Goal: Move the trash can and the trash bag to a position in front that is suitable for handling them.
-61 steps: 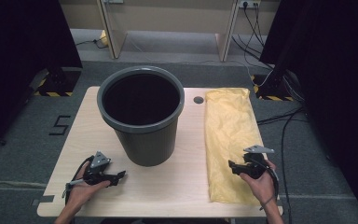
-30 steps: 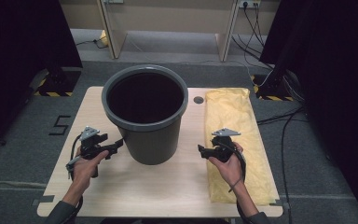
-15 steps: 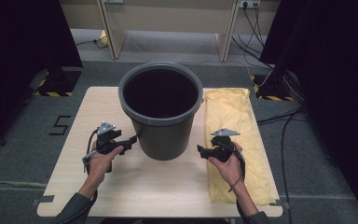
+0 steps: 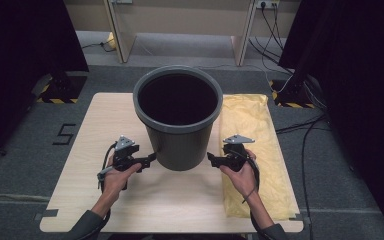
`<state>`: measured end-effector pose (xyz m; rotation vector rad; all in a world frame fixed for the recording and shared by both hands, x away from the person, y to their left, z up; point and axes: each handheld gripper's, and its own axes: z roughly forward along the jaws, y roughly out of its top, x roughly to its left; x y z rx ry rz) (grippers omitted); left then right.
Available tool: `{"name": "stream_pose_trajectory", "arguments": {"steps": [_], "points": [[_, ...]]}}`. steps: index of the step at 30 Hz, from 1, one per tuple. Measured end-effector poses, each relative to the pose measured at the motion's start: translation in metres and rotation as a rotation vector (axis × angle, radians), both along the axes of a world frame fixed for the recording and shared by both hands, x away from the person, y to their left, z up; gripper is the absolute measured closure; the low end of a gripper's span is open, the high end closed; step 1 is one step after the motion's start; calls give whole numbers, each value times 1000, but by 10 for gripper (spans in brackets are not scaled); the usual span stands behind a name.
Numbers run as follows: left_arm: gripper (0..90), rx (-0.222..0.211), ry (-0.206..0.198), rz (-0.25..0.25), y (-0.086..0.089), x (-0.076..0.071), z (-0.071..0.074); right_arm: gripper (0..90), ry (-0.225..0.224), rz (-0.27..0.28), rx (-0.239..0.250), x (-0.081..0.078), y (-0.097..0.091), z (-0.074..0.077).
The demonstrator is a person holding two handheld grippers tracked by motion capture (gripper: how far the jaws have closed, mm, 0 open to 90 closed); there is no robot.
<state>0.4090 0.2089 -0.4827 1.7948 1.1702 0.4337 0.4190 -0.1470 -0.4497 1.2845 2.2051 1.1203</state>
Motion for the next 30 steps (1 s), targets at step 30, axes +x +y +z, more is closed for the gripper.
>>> {"name": "stream_pose_trajectory", "arguments": {"steps": [30], "points": [[170,11,13,20,-3,8,-7,264,-4,-36,-7,25,8,-7]]}}
